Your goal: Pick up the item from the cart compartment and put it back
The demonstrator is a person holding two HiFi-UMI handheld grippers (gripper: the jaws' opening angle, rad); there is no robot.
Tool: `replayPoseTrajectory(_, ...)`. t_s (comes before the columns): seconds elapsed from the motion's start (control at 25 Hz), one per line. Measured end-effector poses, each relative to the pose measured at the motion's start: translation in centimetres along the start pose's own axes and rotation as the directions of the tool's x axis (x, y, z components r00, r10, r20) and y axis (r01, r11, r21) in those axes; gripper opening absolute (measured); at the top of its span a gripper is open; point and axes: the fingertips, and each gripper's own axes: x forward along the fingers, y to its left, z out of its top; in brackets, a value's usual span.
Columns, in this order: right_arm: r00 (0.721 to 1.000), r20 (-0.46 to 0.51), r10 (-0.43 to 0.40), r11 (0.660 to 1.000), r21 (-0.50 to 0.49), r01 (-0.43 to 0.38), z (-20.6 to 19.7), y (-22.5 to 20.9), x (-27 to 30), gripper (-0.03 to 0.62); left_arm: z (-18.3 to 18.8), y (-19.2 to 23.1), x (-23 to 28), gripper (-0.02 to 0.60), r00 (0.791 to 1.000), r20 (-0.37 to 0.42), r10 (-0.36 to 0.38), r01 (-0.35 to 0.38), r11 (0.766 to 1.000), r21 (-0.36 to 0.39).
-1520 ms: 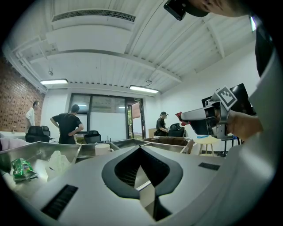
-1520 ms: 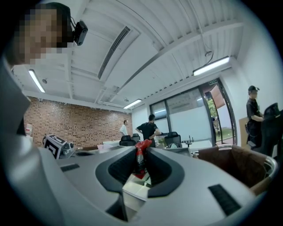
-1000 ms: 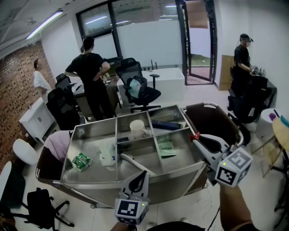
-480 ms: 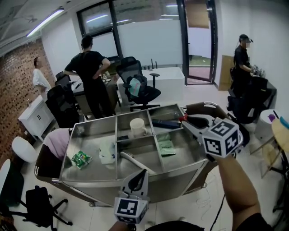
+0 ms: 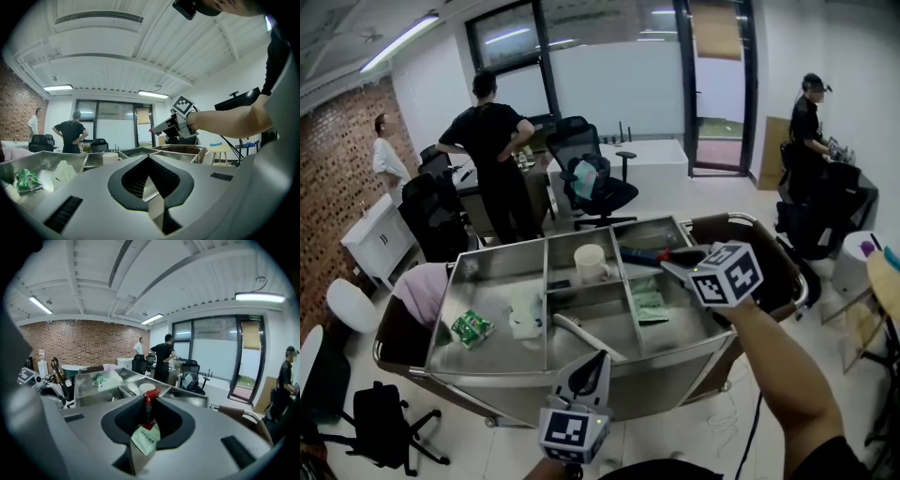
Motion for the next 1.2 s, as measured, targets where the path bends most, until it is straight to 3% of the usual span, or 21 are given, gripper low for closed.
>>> replayPoseTrajectory(0.32,0.992,-0.118,0.039,0.999,0.022,-0.037,-3.2,-0.5,4.9,0.083,0.1,0.4,0.0,0.0,1.0,-0.003,0.009,-0.009,1.0,0.001)
replayPoseTrajectory(0.68,0.963,-0.264,0.059,0.998,0.023,-0.055,-7.3,-1.1,8.6,0.084,-0.4,0.6,0.0,0.0,1.0,-0.004,0.015,-0.015,1.0,0.004)
replayPoseTrajectory(0.92,0.958,-0.279,0.071,0.997,0.013,-0.071,-7.8,-0.5,9.5,0.089,-0.3,0.8,-0.2,0.0,1.0,-0.007,0.025,-0.025,1.0,-0.013)
replayPoseTrajectory(1.04,0.951,-0.296,0.084,0.996,0.015,-0.083,-8.2,-0.2,9.8,0.103,-0.4,1.0,-0.2,0.0,1.0,-0.006,0.029,-0.029,0.999,-0.016)
replayPoseTrajectory(1.2,0.928,-0.354,0.115,0.993,0.026,-0.114,-9.8,0.4,10.0,0.179,-0.3,1.1,-0.3,0.0,1.0,-0.011,0.028,-0.029,0.999,-0.015)
